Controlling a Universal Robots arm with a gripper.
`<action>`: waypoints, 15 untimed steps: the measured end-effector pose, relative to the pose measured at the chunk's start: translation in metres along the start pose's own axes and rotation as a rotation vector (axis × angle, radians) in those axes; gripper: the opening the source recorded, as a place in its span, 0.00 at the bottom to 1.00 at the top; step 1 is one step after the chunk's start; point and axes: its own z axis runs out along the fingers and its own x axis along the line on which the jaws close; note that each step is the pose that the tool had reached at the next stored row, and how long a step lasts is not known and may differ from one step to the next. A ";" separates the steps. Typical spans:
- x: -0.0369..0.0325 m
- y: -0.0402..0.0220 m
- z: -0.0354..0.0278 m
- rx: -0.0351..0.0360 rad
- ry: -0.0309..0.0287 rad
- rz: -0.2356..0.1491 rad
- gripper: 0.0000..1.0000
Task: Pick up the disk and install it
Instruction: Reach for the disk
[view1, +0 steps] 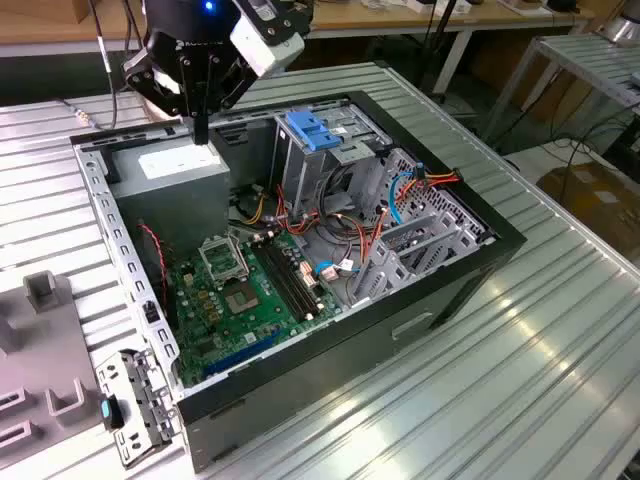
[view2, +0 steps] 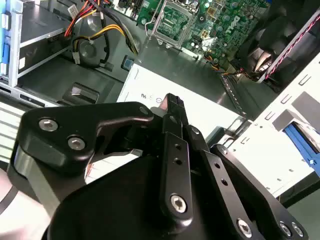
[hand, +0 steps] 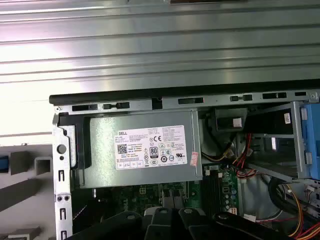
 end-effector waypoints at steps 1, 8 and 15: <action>0.0000 0.0000 0.0000 0.0000 0.0000 0.000 0.11; 0.0109 -0.0008 0.0000 0.0000 0.0001 0.000 0.11; 0.0151 -0.0012 0.0001 0.0001 0.0009 0.000 0.11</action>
